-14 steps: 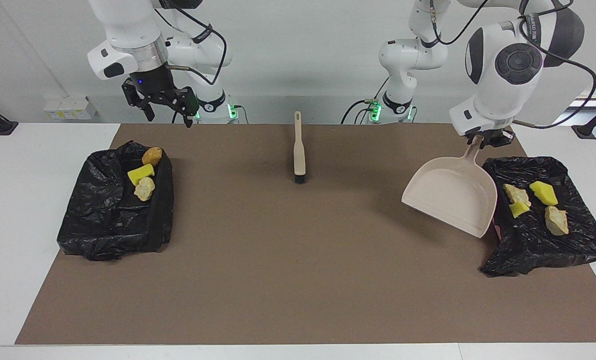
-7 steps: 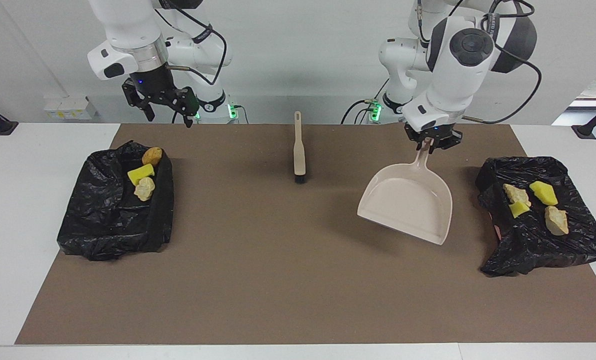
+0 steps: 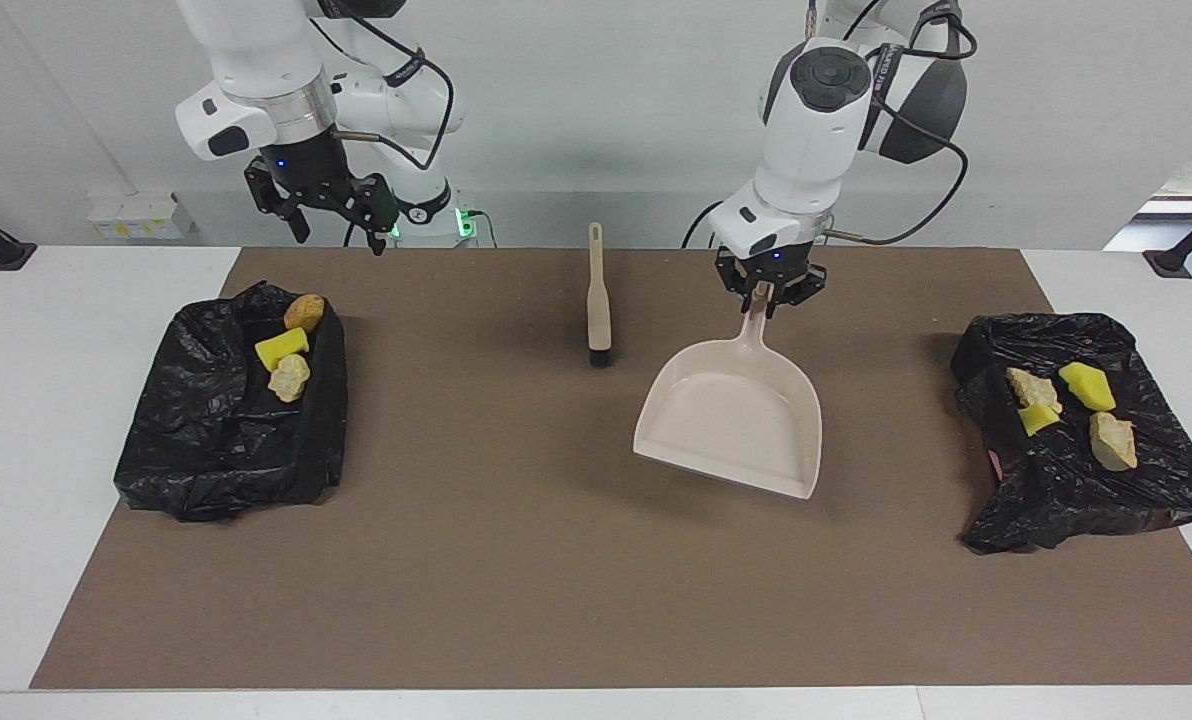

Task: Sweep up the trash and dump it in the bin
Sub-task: 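Bring the empty dustpan back and set it on the table with the left gripper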

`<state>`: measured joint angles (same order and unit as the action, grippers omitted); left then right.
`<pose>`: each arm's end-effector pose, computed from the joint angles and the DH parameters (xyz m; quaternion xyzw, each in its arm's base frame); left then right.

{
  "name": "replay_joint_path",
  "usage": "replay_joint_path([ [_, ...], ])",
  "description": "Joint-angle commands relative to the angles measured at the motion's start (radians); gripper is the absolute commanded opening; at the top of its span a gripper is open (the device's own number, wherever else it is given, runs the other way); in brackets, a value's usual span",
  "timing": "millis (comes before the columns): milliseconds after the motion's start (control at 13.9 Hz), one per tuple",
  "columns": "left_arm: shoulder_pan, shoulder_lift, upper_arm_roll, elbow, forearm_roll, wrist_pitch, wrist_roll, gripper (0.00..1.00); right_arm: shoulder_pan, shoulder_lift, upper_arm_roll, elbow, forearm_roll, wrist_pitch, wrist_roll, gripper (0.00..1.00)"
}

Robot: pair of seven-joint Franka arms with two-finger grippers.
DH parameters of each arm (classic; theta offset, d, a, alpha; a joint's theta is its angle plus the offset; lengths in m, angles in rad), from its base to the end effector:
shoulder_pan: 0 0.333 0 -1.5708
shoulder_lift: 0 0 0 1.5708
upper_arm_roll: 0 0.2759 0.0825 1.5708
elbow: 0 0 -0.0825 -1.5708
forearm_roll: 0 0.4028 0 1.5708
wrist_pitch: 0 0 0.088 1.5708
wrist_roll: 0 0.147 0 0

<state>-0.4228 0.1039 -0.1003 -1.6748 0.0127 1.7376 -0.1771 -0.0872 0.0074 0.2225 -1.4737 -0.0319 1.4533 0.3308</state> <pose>0.5245 -0.2988 0.4462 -0.9847 0.1731 0.0187 0.0079 0.5577 0.0705 0.5773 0.9949 -0.0992 -0.0100 0.0178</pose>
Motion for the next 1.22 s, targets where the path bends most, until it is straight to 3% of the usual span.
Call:
replay_joint_path([
  [0,-0.088,0.089,0.019,-0.002,-0.014,0.126,-0.163,0.00,-0.017,-0.027,0.006,-0.033,0.012,0.013,-0.027,1.00],
  [575,-0.206,0.272,0.019,-0.014,-0.014,0.416,-0.485,0.00,-0.019,-0.027,0.006,-0.033,0.012,0.012,-0.029,1.00],
  [646,-0.206,0.276,0.019,-0.017,-0.014,0.427,-0.489,0.08,-0.019,-0.027,0.006,-0.033,0.012,0.013,-0.029,1.00],
  [718,-0.209,0.276,0.019,-0.017,-0.013,0.415,-0.492,0.75,-0.017,-0.027,0.006,-0.033,0.012,0.013,-0.027,1.00],
  [790,-0.211,0.275,0.021,-0.013,-0.010,0.408,-0.496,1.00,-0.019,-0.027,0.006,-0.033,0.012,0.013,-0.027,1.00],
  [1149,-0.150,0.231,0.036,0.001,-0.004,0.362,-0.481,1.00,-0.019,-0.027,0.006,-0.033,0.012,0.012,-0.027,1.00],
])
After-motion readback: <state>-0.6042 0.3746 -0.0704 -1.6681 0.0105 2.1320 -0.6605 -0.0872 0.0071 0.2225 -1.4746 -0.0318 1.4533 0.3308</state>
